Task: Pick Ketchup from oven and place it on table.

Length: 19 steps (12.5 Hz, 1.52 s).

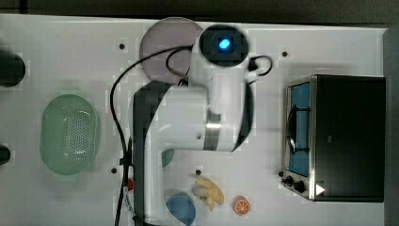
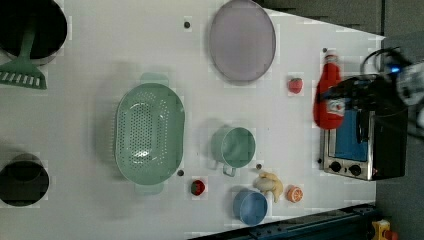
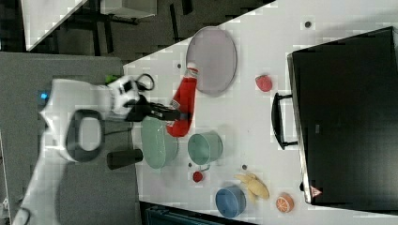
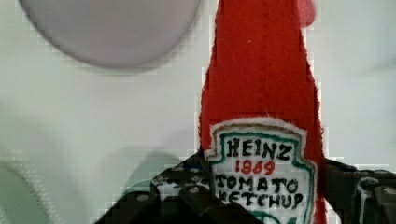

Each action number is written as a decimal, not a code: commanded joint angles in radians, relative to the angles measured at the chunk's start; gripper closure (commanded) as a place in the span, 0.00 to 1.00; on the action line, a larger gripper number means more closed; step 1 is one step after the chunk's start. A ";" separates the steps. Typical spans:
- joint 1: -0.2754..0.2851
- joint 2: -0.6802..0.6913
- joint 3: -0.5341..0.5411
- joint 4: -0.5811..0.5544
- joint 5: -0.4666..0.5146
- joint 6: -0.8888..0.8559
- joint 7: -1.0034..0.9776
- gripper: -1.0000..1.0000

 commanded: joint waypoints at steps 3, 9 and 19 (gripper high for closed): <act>0.010 0.003 -0.013 -0.153 0.002 0.211 0.115 0.36; 0.004 0.092 -0.033 -0.376 0.002 0.541 0.115 0.36; 0.002 0.019 -0.068 -0.352 0.004 0.591 0.270 0.00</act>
